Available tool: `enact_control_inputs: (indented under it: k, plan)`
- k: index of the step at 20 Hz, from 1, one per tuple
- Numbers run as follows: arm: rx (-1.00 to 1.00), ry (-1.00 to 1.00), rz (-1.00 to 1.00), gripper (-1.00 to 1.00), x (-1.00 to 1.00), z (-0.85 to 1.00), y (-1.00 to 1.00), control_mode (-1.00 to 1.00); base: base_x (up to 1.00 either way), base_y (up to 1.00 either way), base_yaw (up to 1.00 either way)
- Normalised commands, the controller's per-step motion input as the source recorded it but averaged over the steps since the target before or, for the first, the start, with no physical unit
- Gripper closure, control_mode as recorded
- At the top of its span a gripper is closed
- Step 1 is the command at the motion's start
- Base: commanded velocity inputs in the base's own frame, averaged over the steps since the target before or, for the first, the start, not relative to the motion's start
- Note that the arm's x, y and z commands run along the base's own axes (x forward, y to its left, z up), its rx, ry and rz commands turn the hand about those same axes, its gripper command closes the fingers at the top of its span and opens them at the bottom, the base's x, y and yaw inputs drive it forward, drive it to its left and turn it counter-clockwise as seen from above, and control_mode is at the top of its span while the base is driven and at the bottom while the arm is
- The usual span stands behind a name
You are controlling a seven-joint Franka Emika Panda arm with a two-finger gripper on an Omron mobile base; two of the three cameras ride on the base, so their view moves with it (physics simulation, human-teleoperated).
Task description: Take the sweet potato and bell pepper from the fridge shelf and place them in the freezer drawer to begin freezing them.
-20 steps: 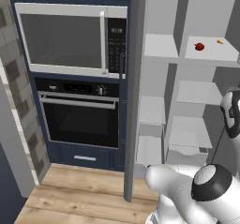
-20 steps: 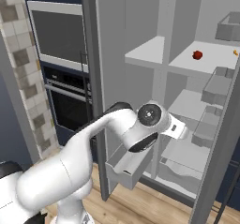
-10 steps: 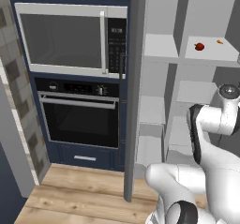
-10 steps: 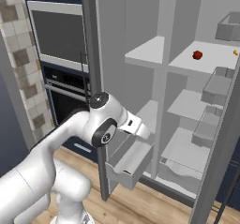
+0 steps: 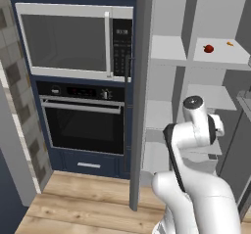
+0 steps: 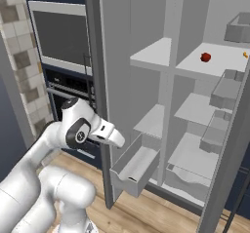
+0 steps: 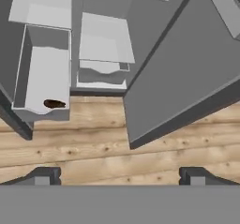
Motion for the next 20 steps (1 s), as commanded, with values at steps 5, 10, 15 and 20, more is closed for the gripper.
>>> enact_control_inputs:
  k: [5, 10, 15, 20]
  plan:
    - [0.05, 0.00, 0.19, -1.00, -0.32, -0.07, 0.34, 1.00, -0.03, 0.00, 0.06]
    - [0.00, 0.00, 0.00, -1.00, 0.00, 0.00, 0.00, 1.00, 0.13, -0.66, 0.11]
    - [0.00, 0.00, 0.00, -1.00, 0.00, 0.00, 0.00, 1.00, 0.57, -0.90, 0.00]
    - [0.00, 0.00, 0.00, -1.00, 0.00, 0.00, 0.00, 1.00, 0.68, -0.34, -0.05]
